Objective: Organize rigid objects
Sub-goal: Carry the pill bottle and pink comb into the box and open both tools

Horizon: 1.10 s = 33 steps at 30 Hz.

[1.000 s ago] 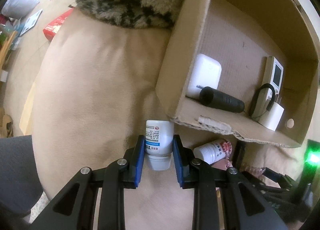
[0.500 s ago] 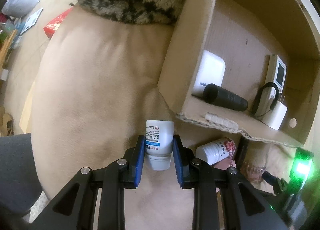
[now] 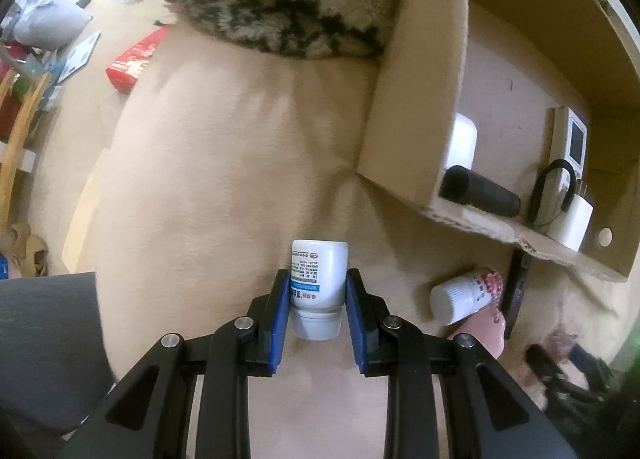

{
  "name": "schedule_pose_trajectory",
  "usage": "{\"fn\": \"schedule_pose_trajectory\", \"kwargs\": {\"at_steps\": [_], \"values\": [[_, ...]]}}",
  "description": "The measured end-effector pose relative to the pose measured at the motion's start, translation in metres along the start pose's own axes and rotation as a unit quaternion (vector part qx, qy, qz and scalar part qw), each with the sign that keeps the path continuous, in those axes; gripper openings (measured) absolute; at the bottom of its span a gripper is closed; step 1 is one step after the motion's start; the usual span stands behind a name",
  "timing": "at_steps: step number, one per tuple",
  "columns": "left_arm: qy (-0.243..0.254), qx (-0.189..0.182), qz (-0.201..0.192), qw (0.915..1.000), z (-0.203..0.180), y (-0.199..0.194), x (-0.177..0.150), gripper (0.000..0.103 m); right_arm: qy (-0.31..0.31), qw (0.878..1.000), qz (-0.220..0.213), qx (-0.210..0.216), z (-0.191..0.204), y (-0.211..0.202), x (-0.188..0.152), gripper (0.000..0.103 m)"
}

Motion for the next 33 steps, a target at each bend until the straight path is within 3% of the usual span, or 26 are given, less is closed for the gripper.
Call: {"fn": "schedule_pose_trajectory", "kwargs": {"at_steps": [5, 10, 11, 16, 25, 33], "values": [[0.009, 0.014, -0.028, 0.9994, 0.003, -0.015, 0.002, 0.024, 0.003, 0.998, -0.057, 0.021, 0.005, -0.03, 0.0, 0.098], [0.018, 0.004, -0.047, 0.9987, 0.006, -0.043, -0.001, 0.024, -0.024, 0.989, -0.141, 0.023, 0.01, -0.083, -0.004, 0.098], [0.015, -0.001, -0.048, 0.9987, 0.008, -0.049, -0.001, 0.024, -0.028, 0.987, -0.155, 0.026, 0.009, -0.105, 0.008, 0.098], [0.025, -0.011, -0.075, 0.9968, 0.006, -0.083, 0.0, 0.024, -0.025, 0.977, -0.207, 0.045, 0.019, -0.128, 0.003, 0.098], [0.072, -0.041, -0.144, 0.9861, -0.028, -0.139, 0.013, 0.024, -0.033, 0.964, -0.259, 0.055, 0.026, -0.146, 0.05, 0.098], [0.112, -0.053, -0.173, 0.9771, -0.072, -0.141, 0.034, 0.024, -0.042, 0.955, -0.287, 0.058, 0.028, -0.152, 0.106, 0.098]]}}
Point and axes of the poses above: each gripper's, at about its wrist camera, not at the fingertips, and y roughly the way its jaws point, z to its left, x to its top, the point moved 1 cm from there along y, roughly the way its jaws point, and after that the axes turned 15 degrees about -y, right-handed, at the moved point
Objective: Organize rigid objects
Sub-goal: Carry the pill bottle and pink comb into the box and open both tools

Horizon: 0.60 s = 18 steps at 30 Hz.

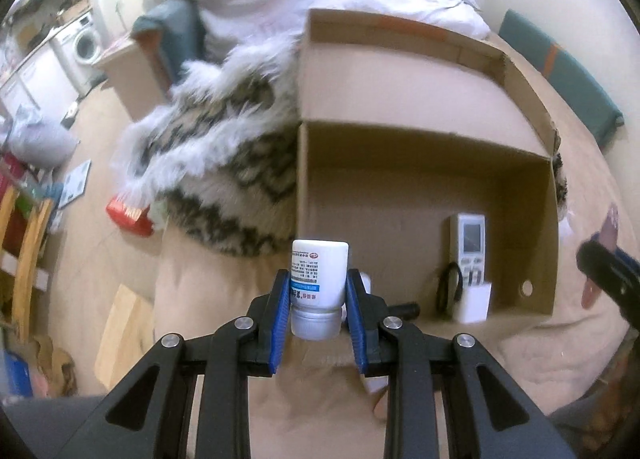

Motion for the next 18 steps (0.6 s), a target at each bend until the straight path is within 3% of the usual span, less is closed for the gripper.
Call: {"fn": "schedule_pose_trajectory", "kwargs": {"at_steps": [5, 8, 13, 18], "values": [[0.042, -0.003, -0.009, 0.9991, -0.024, 0.022, 0.006, 0.024, -0.009, 1.0, -0.025, 0.0, -0.004, 0.02, 0.019, 0.098], [0.051, -0.019, -0.007, 0.9985, -0.03, 0.036, 0.002, 0.024, 0.005, 0.999, -0.033, 0.004, -0.011, 0.037, 0.014, 0.098], [0.057, -0.041, 0.015, 0.9974, -0.035, 0.055, -0.006, 0.024, 0.03, 0.999, 0.01, 0.01, -0.018, 0.072, -0.006, 0.098], [0.059, -0.03, 0.022, 0.9976, -0.036, 0.07, -0.01, 0.024, 0.04, 0.999, 0.021, 0.021, -0.021, 0.089, -0.006, 0.098]]}}
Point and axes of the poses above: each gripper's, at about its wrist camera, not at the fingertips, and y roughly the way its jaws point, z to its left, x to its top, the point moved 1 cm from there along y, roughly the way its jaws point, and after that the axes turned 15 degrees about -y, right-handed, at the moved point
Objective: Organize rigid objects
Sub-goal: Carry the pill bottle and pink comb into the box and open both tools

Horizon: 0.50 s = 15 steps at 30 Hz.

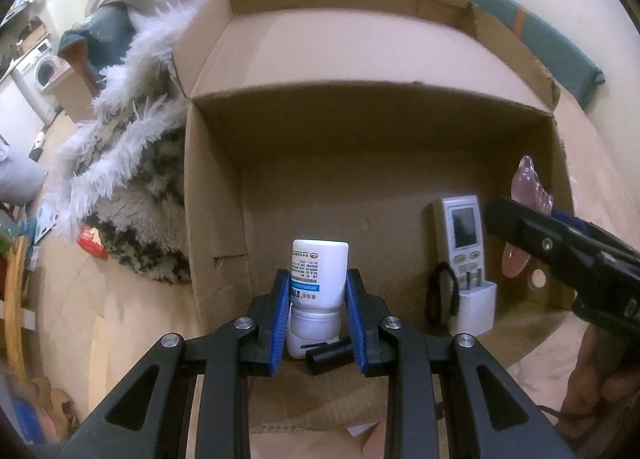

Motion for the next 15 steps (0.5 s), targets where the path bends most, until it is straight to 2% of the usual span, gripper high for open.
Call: {"fn": "schedule_pose_trajectory", "kwargs": {"at_steps": [5, 15], "values": [[-0.003, 0.018, 0.007, 0.9998, 0.003, 0.015, 0.0, 0.025, -0.005, 1.0, 0.02, -0.011, 0.0, 0.013, 0.0, 0.099], [0.0, 0.024, 0.004, 0.9997, 0.004, 0.022, -0.003, 0.025, -0.015, 0.999, 0.027, -0.025, 0.006, 0.018, 0.001, 0.099]]}}
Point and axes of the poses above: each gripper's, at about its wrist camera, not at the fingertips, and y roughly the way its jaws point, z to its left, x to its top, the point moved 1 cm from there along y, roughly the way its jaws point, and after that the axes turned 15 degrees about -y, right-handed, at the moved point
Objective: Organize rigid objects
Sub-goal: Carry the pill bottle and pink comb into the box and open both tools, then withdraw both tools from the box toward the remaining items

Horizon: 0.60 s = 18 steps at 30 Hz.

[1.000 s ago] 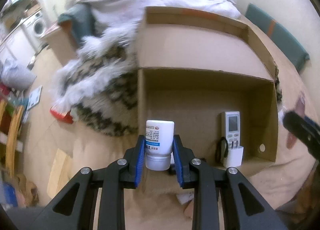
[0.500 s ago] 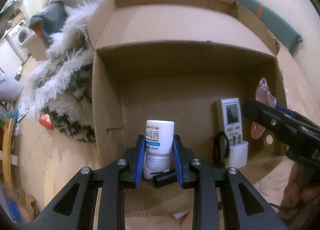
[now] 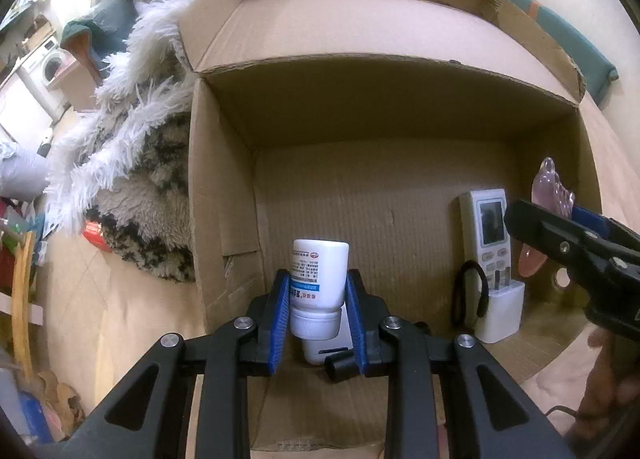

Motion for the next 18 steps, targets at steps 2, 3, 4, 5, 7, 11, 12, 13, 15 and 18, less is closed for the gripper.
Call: {"fn": "schedule_pose_trajectory", "kwargs": {"at_steps": [2, 3, 4, 5, 7, 11, 12, 13, 15, 18], "values": [[0.002, 0.001, -0.001, 1.0, -0.001, 0.0, -0.001, 0.025, -0.001, 1.0, 0.001, -0.003, 0.002, 0.001, 0.001, 0.099], [0.003, 0.003, -0.002, 1.0, -0.002, -0.002, -0.001, 0.025, 0.0, 1.0, 0.001, -0.004, 0.003, 0.001, 0.002, 0.099], [0.003, 0.003, -0.002, 1.0, -0.002, -0.001, -0.002, 0.025, 0.0, 1.0, 0.002, -0.005, 0.003, 0.002, 0.002, 0.098], [0.003, 0.003, -0.003, 1.0, -0.002, -0.001, -0.002, 0.025, 0.0, 1.0, 0.003, -0.006, 0.004, 0.002, 0.002, 0.099], [0.001, 0.003, -0.003, 1.0, -0.002, -0.002, -0.003, 0.025, 0.0, 1.0, 0.005, -0.009, 0.006, 0.005, 0.004, 0.098], [0.005, 0.006, -0.001, 1.0, -0.002, -0.001, -0.004, 0.025, -0.002, 1.0, 0.007, -0.015, 0.007, 0.006, 0.004, 0.098], [0.006, 0.006, 0.0, 1.0, -0.003, -0.001, -0.004, 0.026, -0.001, 1.0, 0.007, -0.015, 0.006, 0.006, 0.005, 0.098], [0.008, 0.004, 0.003, 1.0, -0.004, -0.001, -0.005, 0.031, 0.001, 1.0, 0.004, -0.013, 0.006, 0.006, 0.005, 0.1], [0.012, -0.005, 0.005, 0.9999, -0.006, -0.003, -0.005, 0.049, 0.006, 1.0, -0.002, -0.008, 0.003, 0.004, 0.005, 0.103], [0.018, -0.018, 0.001, 0.9997, -0.011, -0.007, -0.008, 0.069, 0.012, 1.0, -0.009, -0.002, 0.001, 0.001, 0.005, 0.103]]}}
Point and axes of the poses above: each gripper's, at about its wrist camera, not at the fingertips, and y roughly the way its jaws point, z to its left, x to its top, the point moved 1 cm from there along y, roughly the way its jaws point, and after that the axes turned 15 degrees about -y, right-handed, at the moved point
